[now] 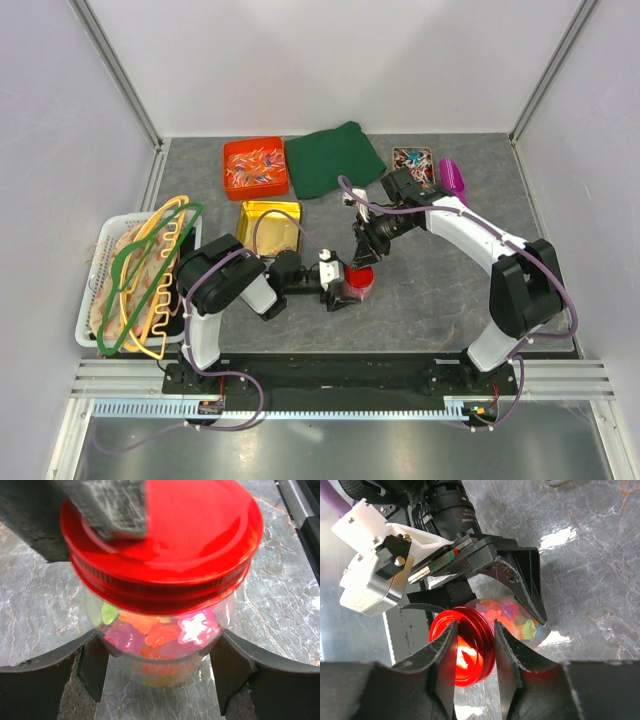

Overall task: Pack the candies
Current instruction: Screw the bottle lid onto the packing bottle.

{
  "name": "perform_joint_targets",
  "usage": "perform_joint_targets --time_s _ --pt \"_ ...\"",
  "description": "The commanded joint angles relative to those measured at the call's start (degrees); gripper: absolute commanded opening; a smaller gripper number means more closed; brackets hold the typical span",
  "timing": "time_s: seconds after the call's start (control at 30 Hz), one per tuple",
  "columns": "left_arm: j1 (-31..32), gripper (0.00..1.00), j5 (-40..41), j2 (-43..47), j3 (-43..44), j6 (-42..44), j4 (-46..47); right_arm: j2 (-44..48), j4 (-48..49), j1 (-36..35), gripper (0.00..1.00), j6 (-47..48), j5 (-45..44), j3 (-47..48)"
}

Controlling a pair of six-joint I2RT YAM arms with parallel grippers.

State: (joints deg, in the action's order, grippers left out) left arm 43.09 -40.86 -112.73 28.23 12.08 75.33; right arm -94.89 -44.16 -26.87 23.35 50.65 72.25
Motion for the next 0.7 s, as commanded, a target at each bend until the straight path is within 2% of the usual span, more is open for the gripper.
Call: perform_joint_targets --time_s 0.0,0.1,0.67 --pt "-0.4 0.5 1.8 0.0 0.7 1.6 -0.9 -1.5 -7.4 0.2 0.38 3.6 1.6 2.8" --pt "-0.5 0.5 1.9 0.0 0.7 1.5 -1.0 -2.1 -8.1 0.2 0.33 4.2 1.1 3.2" --pt "-0.5 0.5 2.0 -0.1 0.8 1.6 -1.0 -2.1 -13.7 2.2 0.29 9.5 -3.3 2.3"
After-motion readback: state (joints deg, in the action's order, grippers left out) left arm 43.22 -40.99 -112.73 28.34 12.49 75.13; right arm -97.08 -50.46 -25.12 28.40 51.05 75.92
